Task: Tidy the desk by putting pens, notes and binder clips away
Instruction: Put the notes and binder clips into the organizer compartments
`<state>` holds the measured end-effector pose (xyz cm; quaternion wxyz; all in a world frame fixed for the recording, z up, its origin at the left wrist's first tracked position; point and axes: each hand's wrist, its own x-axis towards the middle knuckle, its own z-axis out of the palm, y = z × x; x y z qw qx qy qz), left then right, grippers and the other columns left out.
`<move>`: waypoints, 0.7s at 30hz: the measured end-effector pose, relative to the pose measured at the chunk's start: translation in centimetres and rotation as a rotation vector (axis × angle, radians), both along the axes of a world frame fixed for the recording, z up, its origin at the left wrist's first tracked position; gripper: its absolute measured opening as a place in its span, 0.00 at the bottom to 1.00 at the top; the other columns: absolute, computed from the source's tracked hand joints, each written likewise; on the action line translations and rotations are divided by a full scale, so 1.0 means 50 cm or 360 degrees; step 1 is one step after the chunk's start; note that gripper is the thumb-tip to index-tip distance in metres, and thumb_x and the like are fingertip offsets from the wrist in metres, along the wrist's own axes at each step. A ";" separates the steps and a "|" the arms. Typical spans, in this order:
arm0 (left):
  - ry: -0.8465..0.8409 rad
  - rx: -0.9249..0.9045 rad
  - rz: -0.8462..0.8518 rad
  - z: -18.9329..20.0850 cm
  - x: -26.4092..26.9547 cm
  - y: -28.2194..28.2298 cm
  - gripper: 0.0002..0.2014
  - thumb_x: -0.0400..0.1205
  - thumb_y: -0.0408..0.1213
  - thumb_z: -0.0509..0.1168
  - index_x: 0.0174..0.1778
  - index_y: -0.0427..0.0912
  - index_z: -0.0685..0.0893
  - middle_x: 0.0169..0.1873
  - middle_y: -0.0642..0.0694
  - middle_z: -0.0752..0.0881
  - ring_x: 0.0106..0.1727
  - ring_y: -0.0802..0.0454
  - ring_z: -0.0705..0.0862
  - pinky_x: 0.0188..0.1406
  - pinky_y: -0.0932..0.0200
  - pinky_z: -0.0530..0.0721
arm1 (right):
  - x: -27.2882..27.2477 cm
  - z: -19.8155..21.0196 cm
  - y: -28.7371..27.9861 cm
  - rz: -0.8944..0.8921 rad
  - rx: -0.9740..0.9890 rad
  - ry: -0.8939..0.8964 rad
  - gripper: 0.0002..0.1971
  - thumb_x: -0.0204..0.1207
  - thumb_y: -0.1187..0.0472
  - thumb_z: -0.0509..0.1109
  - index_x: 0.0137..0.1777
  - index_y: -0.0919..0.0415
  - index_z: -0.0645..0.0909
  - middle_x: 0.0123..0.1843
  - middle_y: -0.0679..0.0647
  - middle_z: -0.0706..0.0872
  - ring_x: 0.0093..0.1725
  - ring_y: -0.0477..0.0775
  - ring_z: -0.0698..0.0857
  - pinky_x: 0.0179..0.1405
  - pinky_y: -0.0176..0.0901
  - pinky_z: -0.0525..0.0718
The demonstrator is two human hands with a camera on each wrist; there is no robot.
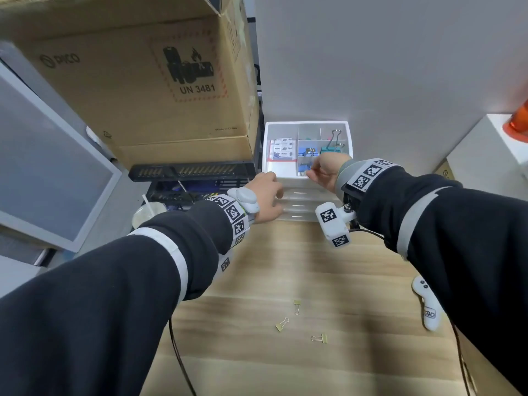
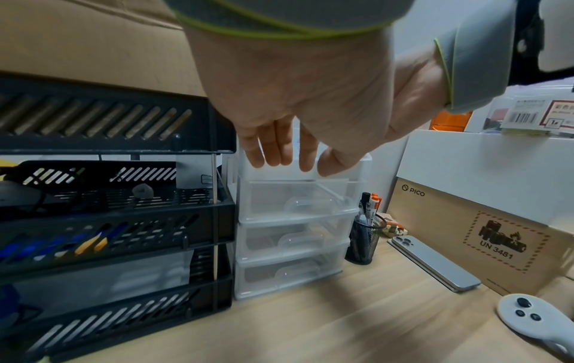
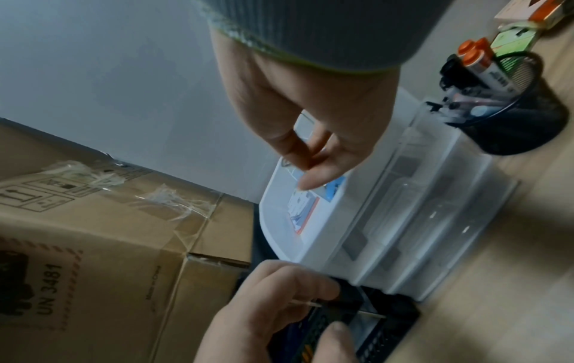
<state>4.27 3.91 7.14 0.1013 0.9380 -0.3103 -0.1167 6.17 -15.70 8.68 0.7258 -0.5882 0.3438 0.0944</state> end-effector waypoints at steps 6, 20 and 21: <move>0.0064 0.0079 -0.0002 -0.047 -0.045 0.017 0.12 0.76 0.42 0.65 0.53 0.42 0.84 0.52 0.45 0.78 0.58 0.43 0.77 0.57 0.48 0.80 | -0.102 -0.029 0.027 -0.0023 0.0235 0.0164 0.06 0.83 0.75 0.61 0.44 0.69 0.75 0.38 0.58 0.81 0.37 0.52 0.83 0.24 0.41 0.90; 0.0789 0.0532 -0.0027 -0.326 -0.282 0.026 0.15 0.66 0.50 0.78 0.40 0.45 0.86 0.39 0.50 0.88 0.40 0.46 0.87 0.34 0.59 0.80 | -0.432 -0.389 0.071 0.2159 -0.1395 0.0486 0.10 0.61 0.62 0.81 0.40 0.55 0.83 0.39 0.48 0.88 0.40 0.52 0.87 0.38 0.42 0.87; 0.0805 0.0564 -0.0050 -0.341 -0.301 0.022 0.17 0.64 0.52 0.78 0.39 0.45 0.85 0.37 0.50 0.88 0.38 0.46 0.86 0.31 0.60 0.79 | -0.447 -0.406 0.071 0.2234 -0.1438 0.0450 0.14 0.59 0.58 0.83 0.39 0.53 0.80 0.39 0.46 0.87 0.38 0.50 0.85 0.35 0.41 0.84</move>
